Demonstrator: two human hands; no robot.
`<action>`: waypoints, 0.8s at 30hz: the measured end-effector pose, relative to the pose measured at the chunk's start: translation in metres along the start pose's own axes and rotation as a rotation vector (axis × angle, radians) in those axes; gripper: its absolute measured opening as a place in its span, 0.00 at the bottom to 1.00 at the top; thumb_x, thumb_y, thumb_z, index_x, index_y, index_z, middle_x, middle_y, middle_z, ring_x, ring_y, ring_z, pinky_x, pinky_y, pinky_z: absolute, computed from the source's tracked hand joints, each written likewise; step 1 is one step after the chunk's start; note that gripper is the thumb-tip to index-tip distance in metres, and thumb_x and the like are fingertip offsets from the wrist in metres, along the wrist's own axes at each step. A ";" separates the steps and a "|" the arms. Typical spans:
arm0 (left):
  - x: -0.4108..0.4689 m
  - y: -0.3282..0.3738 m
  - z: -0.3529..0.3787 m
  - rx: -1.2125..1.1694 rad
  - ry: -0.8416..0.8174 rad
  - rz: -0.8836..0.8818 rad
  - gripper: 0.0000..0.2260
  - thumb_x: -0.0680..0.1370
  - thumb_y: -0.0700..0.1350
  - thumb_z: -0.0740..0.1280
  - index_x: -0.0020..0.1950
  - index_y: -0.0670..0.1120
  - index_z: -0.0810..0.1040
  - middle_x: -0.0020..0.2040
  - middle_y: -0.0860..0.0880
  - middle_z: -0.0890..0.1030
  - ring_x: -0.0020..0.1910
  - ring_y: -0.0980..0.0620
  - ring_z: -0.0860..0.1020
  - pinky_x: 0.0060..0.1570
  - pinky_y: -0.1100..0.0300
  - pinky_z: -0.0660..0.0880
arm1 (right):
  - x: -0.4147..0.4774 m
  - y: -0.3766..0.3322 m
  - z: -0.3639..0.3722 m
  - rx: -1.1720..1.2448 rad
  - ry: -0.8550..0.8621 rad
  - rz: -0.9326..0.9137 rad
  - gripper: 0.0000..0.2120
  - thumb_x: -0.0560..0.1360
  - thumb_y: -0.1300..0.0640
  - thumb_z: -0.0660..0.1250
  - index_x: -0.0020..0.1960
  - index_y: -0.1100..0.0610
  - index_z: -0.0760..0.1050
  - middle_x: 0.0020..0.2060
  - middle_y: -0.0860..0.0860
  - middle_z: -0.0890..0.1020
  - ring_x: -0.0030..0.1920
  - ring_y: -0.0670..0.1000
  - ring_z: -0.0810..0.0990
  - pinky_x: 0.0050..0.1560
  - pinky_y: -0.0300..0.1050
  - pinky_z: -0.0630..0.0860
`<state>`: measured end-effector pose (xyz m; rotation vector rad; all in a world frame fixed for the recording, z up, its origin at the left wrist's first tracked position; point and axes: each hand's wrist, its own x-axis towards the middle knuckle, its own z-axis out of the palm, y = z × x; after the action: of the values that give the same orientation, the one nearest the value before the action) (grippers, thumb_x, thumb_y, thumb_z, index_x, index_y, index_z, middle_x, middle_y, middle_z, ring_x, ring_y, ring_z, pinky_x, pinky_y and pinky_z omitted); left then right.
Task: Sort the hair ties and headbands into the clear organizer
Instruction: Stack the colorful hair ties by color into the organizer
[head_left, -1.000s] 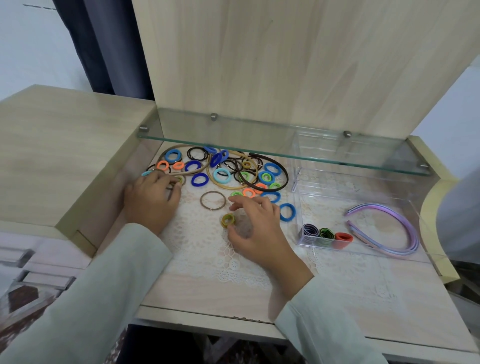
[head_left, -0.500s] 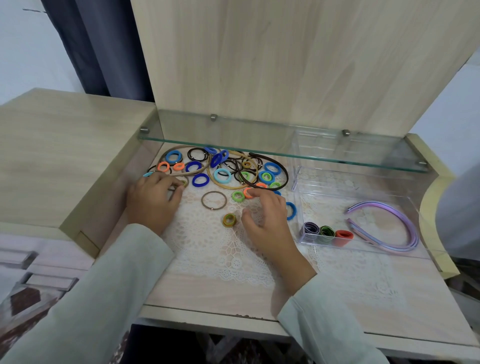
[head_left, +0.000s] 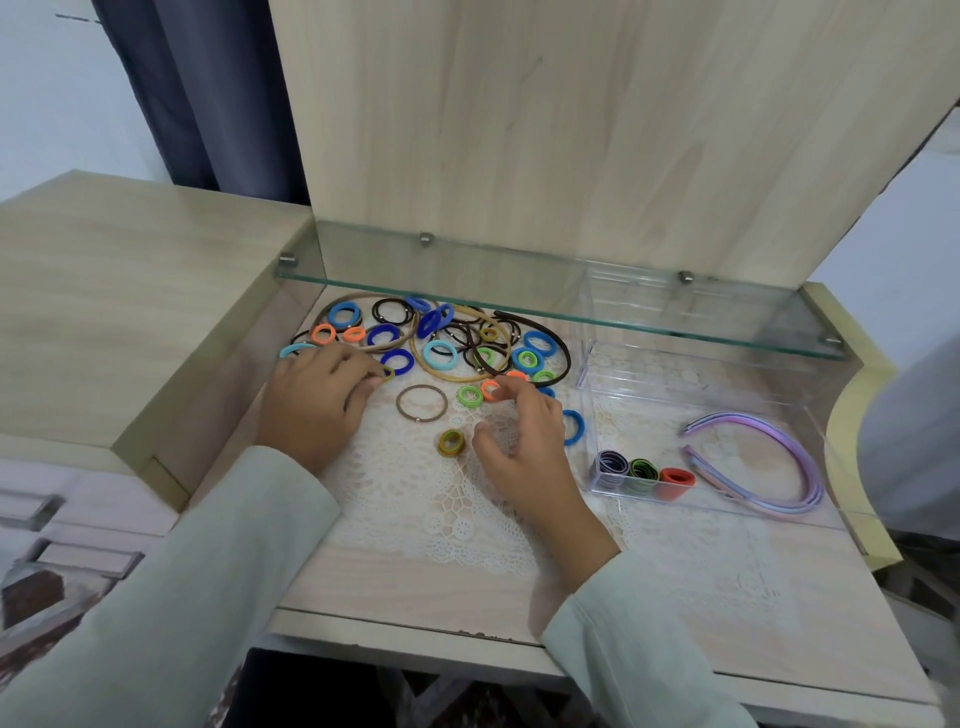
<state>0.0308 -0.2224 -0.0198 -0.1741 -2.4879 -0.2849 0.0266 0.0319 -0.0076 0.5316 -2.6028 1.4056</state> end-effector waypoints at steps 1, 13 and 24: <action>-0.001 0.002 -0.001 -0.010 -0.011 0.046 0.10 0.80 0.50 0.62 0.51 0.49 0.82 0.49 0.51 0.81 0.45 0.45 0.79 0.42 0.49 0.73 | 0.000 0.000 0.000 -0.005 -0.004 0.001 0.22 0.71 0.48 0.62 0.65 0.49 0.68 0.58 0.41 0.72 0.62 0.44 0.64 0.65 0.50 0.66; -0.017 0.058 -0.008 -0.332 -0.040 0.150 0.08 0.80 0.50 0.62 0.51 0.49 0.79 0.48 0.54 0.81 0.45 0.52 0.78 0.43 0.53 0.72 | 0.000 -0.001 -0.001 0.016 0.008 0.025 0.23 0.72 0.49 0.63 0.66 0.49 0.66 0.58 0.42 0.72 0.62 0.44 0.64 0.64 0.45 0.65; -0.018 0.056 -0.003 -0.352 -0.101 0.217 0.03 0.79 0.46 0.67 0.51 0.51 0.80 0.52 0.56 0.81 0.49 0.52 0.80 0.43 0.49 0.74 | 0.000 -0.003 -0.002 0.060 0.003 0.044 0.26 0.74 0.56 0.66 0.69 0.49 0.62 0.57 0.43 0.73 0.60 0.42 0.63 0.58 0.38 0.60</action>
<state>0.0574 -0.1701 -0.0196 -0.6117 -2.4713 -0.6330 0.0280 0.0322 -0.0040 0.4819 -2.5924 1.5014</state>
